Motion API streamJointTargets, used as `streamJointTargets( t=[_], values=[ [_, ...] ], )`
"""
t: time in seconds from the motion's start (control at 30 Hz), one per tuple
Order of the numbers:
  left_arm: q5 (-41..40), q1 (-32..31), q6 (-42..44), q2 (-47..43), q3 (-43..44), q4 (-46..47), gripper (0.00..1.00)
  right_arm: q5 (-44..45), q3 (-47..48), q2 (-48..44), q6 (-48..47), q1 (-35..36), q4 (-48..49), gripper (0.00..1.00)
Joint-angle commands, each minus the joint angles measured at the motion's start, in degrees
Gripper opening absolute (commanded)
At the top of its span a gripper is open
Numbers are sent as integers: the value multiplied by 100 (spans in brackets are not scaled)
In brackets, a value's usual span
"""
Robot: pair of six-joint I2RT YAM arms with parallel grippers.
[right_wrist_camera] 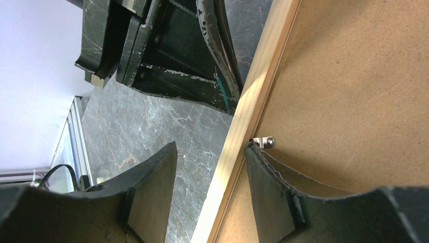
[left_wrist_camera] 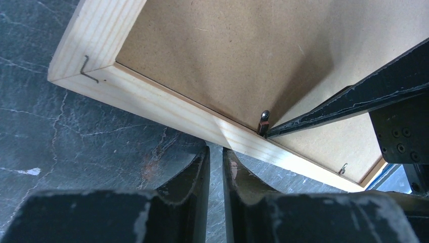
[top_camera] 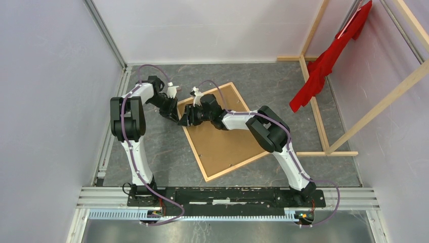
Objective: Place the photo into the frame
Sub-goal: Install the photo frame at the center of the board.
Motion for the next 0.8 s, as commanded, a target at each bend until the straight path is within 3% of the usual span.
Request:
streamJointTargets(
  t=[0.0, 0.33, 0.57, 0.77],
  values=[
    [115, -24, 178, -26, -62, 68, 22, 147, 186, 280, 15, -25, -52, 59],
    [51, -22, 252, -58, 36, -64, 21, -49, 12, -193, 149, -163, 191, 61],
    [23, 86, 500, -207, 480, -565, 23, -9, -1158, -1722, -44, -789, 276, 85],
    [6, 37, 841, -511, -39, -592, 26, 796, -1693, -2602, -828, -1743, -797, 98]
  ],
)
